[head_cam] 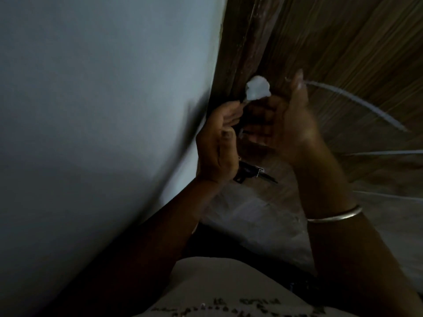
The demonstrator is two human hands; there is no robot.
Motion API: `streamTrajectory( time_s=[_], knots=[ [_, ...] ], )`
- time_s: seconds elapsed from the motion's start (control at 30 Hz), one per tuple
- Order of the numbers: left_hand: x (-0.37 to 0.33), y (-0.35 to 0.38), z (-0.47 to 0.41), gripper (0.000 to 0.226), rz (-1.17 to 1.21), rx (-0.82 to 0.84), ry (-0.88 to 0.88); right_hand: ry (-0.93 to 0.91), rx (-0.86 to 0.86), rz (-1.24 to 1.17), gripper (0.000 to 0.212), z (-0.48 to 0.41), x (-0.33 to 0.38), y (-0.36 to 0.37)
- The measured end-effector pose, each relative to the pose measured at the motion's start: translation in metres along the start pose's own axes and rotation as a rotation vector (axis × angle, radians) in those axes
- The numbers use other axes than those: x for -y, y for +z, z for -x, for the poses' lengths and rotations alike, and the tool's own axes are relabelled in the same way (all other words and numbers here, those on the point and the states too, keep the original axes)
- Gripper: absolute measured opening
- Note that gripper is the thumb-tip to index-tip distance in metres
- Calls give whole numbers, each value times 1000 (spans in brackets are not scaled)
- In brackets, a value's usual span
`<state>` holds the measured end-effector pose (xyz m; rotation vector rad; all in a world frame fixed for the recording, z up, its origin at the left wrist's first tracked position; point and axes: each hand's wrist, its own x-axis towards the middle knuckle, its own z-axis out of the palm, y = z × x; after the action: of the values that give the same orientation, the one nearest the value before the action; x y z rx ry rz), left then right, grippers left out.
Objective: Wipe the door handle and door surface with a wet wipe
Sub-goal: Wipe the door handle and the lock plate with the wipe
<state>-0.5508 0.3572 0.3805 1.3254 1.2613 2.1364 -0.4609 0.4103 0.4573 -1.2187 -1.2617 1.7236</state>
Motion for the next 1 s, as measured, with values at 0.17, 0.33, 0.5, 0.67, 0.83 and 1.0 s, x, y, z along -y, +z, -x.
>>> streamTrajectory(
  time_s=[0.17,0.33,0.5,0.67,0.83,1.0],
  knots=[
    [-4,4,0,85,67,-110,-50,-427,-277,561,38,-8,2,8],
    [-6,1,-2,96,68,-132,-54,-663,-515,624,25,-18,-12,15],
    [-4,-1,0,97,33,-135,-77,-780,-592,676,30,-15,-17,23],
    [-2,-2,0,78,-3,-152,-97,-636,-419,377,35,-4,-27,35],
    [2,-1,5,70,-5,-131,-62,-530,-242,222,36,4,-27,28],
    [0,8,18,83,-69,-42,-70,-199,-49,-2,46,2,-26,16]
  ],
)
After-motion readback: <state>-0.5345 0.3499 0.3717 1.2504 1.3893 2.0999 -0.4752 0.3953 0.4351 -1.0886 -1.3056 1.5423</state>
